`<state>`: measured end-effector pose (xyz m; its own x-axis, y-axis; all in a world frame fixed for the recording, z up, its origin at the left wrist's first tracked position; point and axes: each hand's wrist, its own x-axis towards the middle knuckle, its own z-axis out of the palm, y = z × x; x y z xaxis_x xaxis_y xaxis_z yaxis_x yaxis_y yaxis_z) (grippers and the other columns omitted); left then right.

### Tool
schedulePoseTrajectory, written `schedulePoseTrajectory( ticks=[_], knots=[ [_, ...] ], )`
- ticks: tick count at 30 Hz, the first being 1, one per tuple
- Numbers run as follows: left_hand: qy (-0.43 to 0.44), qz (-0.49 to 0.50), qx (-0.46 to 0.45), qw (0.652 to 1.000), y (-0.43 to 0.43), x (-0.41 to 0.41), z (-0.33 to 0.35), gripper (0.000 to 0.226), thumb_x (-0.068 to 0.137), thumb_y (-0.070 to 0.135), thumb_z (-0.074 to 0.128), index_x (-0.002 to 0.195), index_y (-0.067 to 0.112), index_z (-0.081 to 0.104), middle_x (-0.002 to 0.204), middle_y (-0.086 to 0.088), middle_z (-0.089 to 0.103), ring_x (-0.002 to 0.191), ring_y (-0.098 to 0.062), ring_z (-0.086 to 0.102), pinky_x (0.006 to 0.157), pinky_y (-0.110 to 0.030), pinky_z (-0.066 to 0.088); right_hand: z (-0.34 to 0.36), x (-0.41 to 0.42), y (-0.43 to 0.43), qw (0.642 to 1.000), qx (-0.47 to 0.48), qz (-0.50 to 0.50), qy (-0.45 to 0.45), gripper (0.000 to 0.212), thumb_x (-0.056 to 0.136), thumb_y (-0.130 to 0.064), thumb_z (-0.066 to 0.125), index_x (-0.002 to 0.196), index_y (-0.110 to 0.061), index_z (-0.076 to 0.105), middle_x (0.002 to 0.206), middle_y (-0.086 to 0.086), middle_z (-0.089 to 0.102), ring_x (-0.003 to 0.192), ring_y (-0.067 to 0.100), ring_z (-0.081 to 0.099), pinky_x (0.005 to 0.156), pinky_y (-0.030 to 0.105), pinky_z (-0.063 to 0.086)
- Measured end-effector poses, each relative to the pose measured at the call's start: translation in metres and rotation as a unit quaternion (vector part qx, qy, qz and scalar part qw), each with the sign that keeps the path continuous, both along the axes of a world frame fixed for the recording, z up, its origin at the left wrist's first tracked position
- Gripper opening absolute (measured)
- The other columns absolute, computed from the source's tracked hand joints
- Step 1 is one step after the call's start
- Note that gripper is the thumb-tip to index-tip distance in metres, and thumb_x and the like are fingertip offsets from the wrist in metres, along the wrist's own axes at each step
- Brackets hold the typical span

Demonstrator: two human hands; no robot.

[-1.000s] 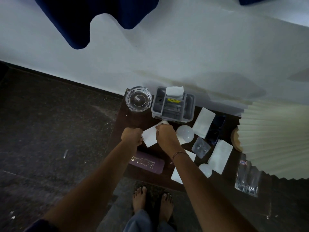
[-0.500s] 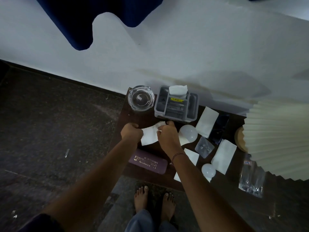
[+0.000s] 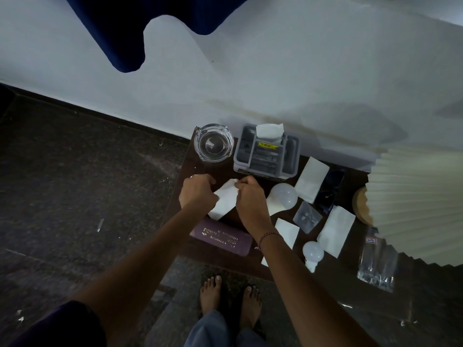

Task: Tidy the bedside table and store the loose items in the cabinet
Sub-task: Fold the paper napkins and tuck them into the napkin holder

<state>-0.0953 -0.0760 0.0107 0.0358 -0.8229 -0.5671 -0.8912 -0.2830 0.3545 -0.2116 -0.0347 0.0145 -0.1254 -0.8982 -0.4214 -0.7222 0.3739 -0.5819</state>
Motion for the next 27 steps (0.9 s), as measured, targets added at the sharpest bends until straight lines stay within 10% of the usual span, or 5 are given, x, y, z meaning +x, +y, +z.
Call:
schedulePoseTrajectory(
  ticks=[11,18,22,27],
  knots=[
    [0.086,-0.077,-0.055,0.992,-0.003,-0.012,0.008,0.046,0.073,0.020,0.076,0.118,0.015,0.062,0.115,-0.008,0.068,0.109,-0.024,0.061,0.089,-0.032,0.046,0.027,-0.007,0.009,0.994,-0.104,0.039,-0.021,0.033,0.091,0.002,0.046,0.120,-0.003,0.060,0.120,0.011,0.058,0.108,0.018,0.057,0.088,0.005,0.030],
    [0.138,-0.011,-0.108,0.984,-0.002,-0.016,0.033,0.044,0.072,0.023,0.078,0.112,0.011,0.064,0.106,-0.009,0.070,0.098,-0.024,0.064,0.079,-0.027,0.045,0.047,-0.029,0.027,0.971,-0.172,-0.151,-0.069,0.029,0.087,-0.009,0.060,0.115,-0.012,0.058,0.119,0.007,0.049,0.089,0.007,0.055,0.071,0.000,0.043],
    [0.205,0.067,-0.137,0.967,0.000,-0.028,0.049,0.039,0.073,0.024,0.078,0.108,0.011,0.066,0.100,-0.007,0.073,0.086,-0.015,0.064,0.078,-0.028,0.051,0.054,-0.030,0.035,0.890,-0.032,-0.331,-0.312,0.019,0.092,-0.018,0.054,0.107,-0.007,0.052,0.084,0.006,0.059,0.060,0.010,0.060,0.051,0.015,0.052],
    [0.224,0.104,-0.163,0.955,-0.003,-0.045,0.059,0.014,0.073,0.025,0.077,0.073,0.015,0.067,0.073,-0.005,0.070,0.063,-0.010,0.059,0.062,-0.025,0.050,0.062,-0.024,0.019,0.803,0.019,-0.392,-0.449,0.026,0.096,-0.028,0.046,0.110,-0.007,0.050,0.088,0.011,0.063,0.079,0.023,0.065,0.074,0.029,0.056]
  ],
)
